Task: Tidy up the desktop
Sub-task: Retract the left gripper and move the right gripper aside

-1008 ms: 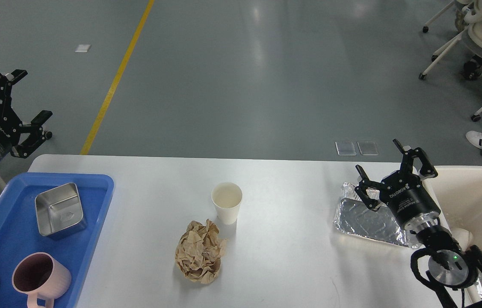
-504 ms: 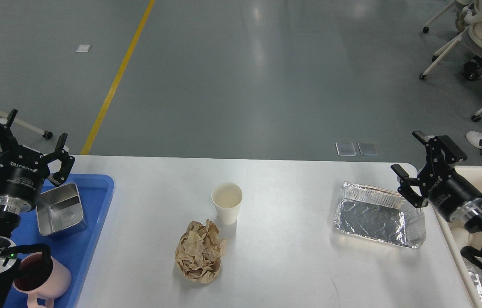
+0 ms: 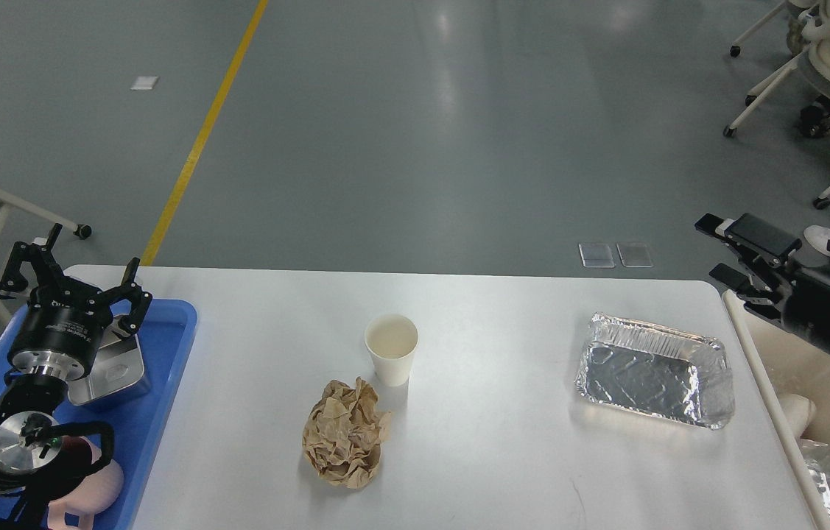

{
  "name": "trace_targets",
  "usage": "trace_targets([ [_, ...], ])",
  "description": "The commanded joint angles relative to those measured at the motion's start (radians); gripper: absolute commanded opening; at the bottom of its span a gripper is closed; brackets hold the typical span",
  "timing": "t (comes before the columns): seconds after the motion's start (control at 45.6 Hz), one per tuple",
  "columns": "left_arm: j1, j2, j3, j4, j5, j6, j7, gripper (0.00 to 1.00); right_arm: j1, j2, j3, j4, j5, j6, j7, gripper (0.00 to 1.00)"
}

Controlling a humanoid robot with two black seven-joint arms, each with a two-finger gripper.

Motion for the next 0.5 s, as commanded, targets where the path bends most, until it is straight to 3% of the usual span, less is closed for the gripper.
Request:
trace_targets([
  [0.0,-0.004,0.002,0.046,0.028,0.000,0.000,-0.001,0.97,-0.004,-0.123,-0.013,0.024,-0.097,0.012,0.004,1.00],
  [0.153,-0.008,0.001,0.047,0.034,0.004,0.001,0.001,0.97,0.006,-0.247,-0.090,0.071,-0.146,0.050,0.005,1.00],
  [0.263,-0.010,0.012,0.070,0.036,0.009,0.003,-0.002,0.97,0.007,-0.321,-0.168,0.093,-0.319,0.050,0.005,1.00],
  [0.482,-0.030,0.018,0.098,0.048,0.063,0.003,-0.004,0.97,0.006,-0.399,-0.251,0.116,-0.477,0.050,0.005,1.00],
])
